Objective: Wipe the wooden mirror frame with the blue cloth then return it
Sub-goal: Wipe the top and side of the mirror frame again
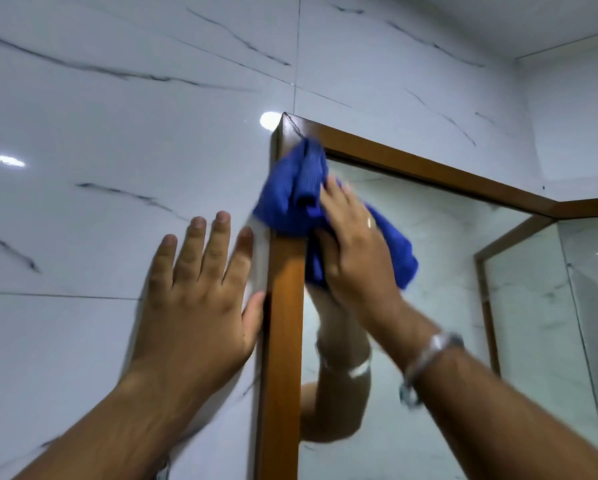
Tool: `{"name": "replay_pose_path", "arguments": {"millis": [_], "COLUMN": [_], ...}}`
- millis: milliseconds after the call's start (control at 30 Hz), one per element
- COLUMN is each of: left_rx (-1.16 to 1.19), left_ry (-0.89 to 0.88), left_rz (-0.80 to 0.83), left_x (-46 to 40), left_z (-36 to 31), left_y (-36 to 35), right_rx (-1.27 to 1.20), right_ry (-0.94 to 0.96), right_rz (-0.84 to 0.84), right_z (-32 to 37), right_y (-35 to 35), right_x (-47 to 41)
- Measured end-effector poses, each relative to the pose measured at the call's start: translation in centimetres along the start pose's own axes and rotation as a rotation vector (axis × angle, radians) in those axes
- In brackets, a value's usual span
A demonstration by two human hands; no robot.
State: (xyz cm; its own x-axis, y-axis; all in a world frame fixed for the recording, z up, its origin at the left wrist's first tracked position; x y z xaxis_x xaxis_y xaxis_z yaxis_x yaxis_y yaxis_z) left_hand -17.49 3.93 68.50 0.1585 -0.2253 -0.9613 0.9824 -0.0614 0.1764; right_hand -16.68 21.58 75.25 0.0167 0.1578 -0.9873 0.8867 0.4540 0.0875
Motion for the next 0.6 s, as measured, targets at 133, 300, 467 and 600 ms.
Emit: {"name": "replay_pose_path", "arguments": {"millis": [133, 300, 467, 600], "left_rx": [0.010, -0.023, -0.018, 0.001], "left_ry": [-0.056, -0.116, -0.123, -0.115], "left_rz": [-0.020, -0.032, 0.003, 0.041], "left_x": [3.5, 6.1, 6.1, 6.1], "left_z": [-0.8, -1.7, -1.5, -1.2], "left_y": [-0.6, -1.3, -1.6, -1.4], "right_rx": [0.034, 0.058, 0.066, 0.075], "right_ry": [0.047, 0.106, 0.013, 0.007], "right_rz": [0.106, 0.151, 0.041, 0.010], "right_z": [1.5, 0.9, -0.5, -0.7], "right_y": [-1.1, -0.7, 0.2, -0.2], "right_x": [12.6, 10.2, -1.9, -5.4]}}
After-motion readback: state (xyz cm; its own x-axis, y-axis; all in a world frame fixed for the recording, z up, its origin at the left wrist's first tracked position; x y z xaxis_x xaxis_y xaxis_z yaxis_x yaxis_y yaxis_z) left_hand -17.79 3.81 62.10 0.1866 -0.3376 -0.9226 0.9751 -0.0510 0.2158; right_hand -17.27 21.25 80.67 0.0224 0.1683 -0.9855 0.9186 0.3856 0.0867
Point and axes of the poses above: each hand's wrist, its own x-axis away from the middle knuckle, its own y-axis out of the back of the hand, z = x × y, the point moved 5 cm from there along -x, towards the middle knuckle, and after that the axes turned 1 degree about -y, right-handed, at the moved point
